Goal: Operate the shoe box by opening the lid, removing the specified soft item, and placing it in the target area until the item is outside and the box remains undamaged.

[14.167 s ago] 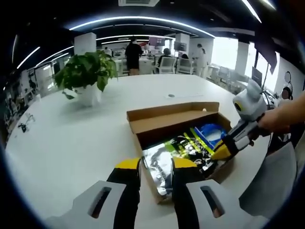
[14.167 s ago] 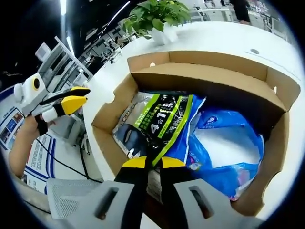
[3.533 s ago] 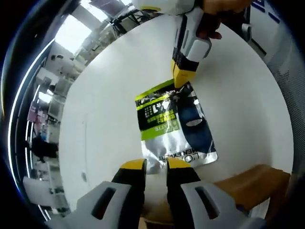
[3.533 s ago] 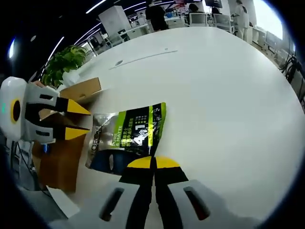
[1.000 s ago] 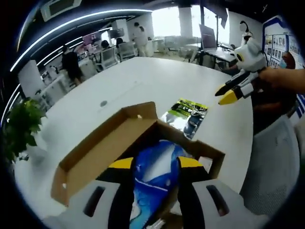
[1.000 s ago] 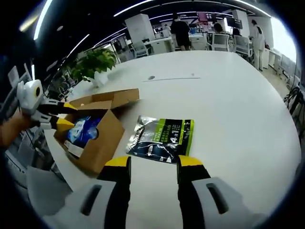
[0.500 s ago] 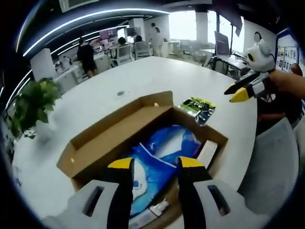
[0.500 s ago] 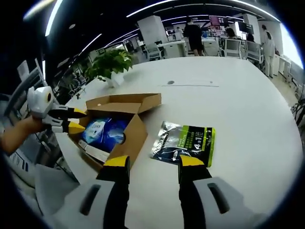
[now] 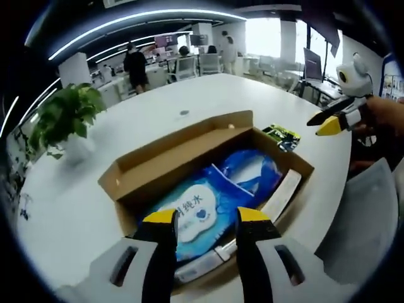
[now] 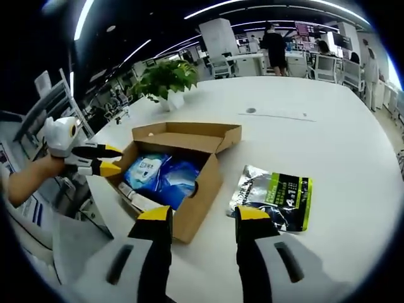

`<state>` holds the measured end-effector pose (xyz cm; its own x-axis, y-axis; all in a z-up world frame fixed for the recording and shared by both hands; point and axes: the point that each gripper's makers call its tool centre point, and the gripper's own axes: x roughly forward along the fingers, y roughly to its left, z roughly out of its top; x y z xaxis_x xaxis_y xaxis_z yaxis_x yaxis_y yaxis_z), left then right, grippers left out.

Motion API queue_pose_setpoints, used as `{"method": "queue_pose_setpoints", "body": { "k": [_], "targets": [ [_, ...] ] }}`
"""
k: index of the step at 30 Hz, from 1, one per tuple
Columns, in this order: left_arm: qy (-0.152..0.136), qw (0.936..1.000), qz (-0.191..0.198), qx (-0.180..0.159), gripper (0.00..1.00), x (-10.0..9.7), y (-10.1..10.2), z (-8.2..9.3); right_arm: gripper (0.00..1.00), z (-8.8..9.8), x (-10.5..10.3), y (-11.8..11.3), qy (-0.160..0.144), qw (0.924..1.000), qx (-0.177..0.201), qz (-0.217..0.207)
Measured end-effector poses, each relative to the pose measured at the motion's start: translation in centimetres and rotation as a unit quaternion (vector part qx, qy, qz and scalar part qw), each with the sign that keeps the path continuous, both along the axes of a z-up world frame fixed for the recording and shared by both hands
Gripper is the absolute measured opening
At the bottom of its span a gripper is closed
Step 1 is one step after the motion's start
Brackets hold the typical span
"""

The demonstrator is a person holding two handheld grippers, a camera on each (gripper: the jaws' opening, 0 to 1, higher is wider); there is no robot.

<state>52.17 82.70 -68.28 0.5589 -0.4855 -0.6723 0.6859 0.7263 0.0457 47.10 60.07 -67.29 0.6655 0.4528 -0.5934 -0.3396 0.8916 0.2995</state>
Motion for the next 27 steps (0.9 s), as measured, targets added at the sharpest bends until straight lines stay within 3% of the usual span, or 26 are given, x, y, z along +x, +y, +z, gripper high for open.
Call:
{"method": "queue_pose_setpoints", "body": {
  "k": [15,27],
  "targets": [
    [-0.003,0.998,0.062,0.012,0.33,-0.1,5.3,-0.4,0.34,-0.1,1.7,4.3,-0.005,0.9988,-0.002,0.049],
    [0.004,0.9943,0.103,0.026,0.29,0.0,8.6,-1.8,0.32,-0.6,3.3,7.6,-0.004,0.996,-0.01,0.089]
  ]
}}
